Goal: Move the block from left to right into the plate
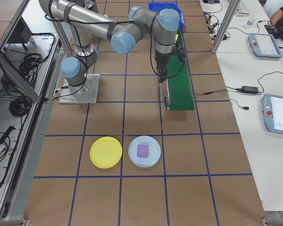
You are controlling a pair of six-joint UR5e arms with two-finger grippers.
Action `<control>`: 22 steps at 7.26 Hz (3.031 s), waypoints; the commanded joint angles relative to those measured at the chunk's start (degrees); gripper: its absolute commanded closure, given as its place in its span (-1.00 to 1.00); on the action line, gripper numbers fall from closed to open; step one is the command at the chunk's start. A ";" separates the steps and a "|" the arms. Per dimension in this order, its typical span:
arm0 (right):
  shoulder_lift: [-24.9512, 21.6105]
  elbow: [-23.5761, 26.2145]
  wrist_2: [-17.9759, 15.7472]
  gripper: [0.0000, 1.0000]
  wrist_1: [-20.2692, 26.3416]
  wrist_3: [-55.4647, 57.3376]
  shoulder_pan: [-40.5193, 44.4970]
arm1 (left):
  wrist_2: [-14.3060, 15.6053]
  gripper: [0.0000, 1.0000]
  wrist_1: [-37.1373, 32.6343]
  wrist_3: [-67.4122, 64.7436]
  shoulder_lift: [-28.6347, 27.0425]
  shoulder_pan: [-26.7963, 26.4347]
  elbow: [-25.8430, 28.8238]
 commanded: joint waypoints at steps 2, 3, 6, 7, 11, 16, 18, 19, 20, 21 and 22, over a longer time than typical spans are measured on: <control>-2.78 -2.39 -4.10 -1.00 3.23 16.04 12.69 | 0.84 -1.00 -0.07 4.10 0.20 0.48 0.26; -2.88 -3.71 -3.17 -1.00 4.13 16.25 15.34 | 0.58 -1.00 -0.07 3.96 0.37 0.31 0.35; -2.36 -4.78 -0.46 -1.00 3.09 21.91 28.06 | 0.75 -1.00 -0.15 3.79 0.46 0.39 0.35; -2.53 -4.69 0.87 -1.00 3.00 25.71 30.02 | 0.67 -1.00 -1.20 3.27 0.46 0.57 0.26; -2.89 -2.68 3.70 -1.00 3.08 32.86 30.57 | 0.75 -1.00 -1.74 3.26 0.46 0.66 1.05; -2.27 -2.14 4.31 -1.00 3.35 34.97 30.30 | 0.31 -1.00 -2.26 2.91 0.46 0.75 0.88; -1.22 -2.32 4.77 -1.00 5.17 34.11 29.18 | 0.57 -1.00 -2.61 2.91 0.46 0.92 0.97; -1.82 -3.01 1.80 -1.00 10.15 33.40 29.25 | 0.58 -1.00 -2.61 2.91 0.46 0.92 1.05; -1.83 -2.85 2.11 -1.00 10.11 33.57 28.38 | 0.66 -1.00 -2.53 2.91 0.46 0.92 0.97; -2.09 -2.67 1.68 -1.00 10.20 33.66 28.03 | 0.67 -1.00 -2.53 2.91 0.46 0.84 1.14; -2.62 -2.41 1.07 -1.00 10.64 33.57 28.02 | 0.67 -1.00 -2.53 2.91 0.46 0.75 1.14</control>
